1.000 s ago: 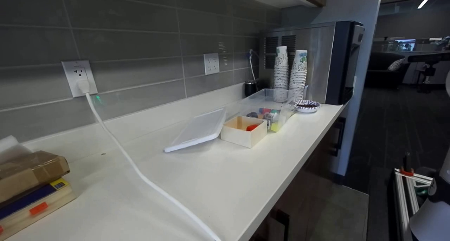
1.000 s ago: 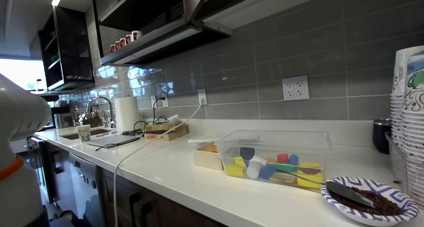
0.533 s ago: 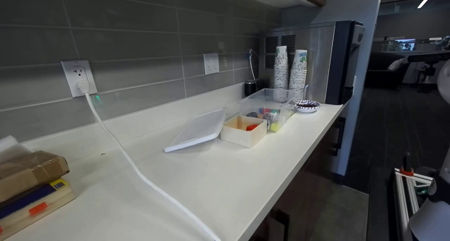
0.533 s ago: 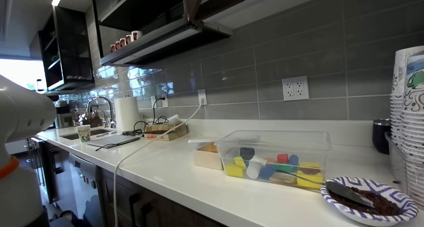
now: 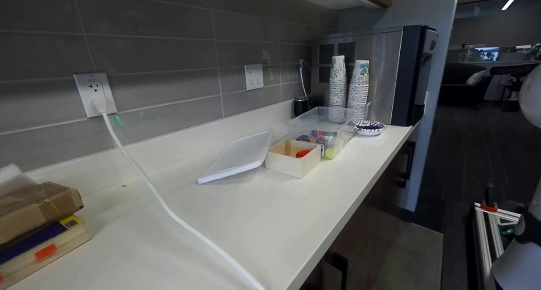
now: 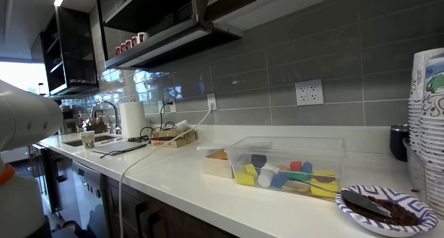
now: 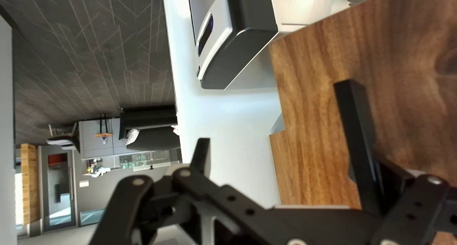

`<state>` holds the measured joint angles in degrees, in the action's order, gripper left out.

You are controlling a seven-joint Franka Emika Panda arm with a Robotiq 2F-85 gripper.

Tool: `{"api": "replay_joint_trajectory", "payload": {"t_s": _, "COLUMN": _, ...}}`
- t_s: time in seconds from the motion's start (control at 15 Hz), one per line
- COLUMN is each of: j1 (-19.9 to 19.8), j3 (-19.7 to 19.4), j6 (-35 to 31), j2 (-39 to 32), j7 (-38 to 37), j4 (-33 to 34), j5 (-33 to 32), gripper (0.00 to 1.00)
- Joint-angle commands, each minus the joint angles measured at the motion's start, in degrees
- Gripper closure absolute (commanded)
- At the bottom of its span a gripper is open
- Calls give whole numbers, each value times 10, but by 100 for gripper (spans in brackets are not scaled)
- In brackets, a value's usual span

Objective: Open the left cabinet door then close it.

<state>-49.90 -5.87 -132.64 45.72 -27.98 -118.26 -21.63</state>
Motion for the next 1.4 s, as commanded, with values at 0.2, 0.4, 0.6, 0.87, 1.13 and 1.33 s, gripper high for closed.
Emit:
{"api": "replay_joint_trajectory", "payload": {"t_s": 0.2, "j1": -42, "j3": 40, "j6": -1, "j2": 64, "j7": -9, "j4": -55, "j5": -11, "gripper": 0}}
{"api": "replay_joint_trajectory", "payload": {"t_s": 0.4, "j1": -49, "j3": 49, "j6": 2, "j2": 73, "j7": -8, "j4": -65, "j5": -8, "gripper": 0}}
{"api": "replay_joint_trajectory", "payload": {"t_s": 0.6, "j1": -55, "j3": 51, "j6": 4, "j2": 72, "j7": -7, "j4": -68, "j5": -5, "gripper": 0}}
{"api": "replay_joint_trajectory", "payload": {"t_s": 0.87, "j1": -54, "j3": 49, "j6": 0, "j2": 63, "j7": -5, "j4": -64, "j5": -1, "gripper": 0}}
{"api": "replay_joint_trajectory", "payload": {"t_s": 1.13, "j1": -47, "j3": 44, "j6": -8, "j2": 52, "j7": 1, "j4": -55, "j5": 3, "gripper": 0}}
{"api": "replay_joint_trajectory", "payload": {"t_s": 1.33, "j1": -45, "j3": 41, "j6": -17, "j2": 40, "j7": 2, "j4": -42, "j5": 6, "gripper": 0}}
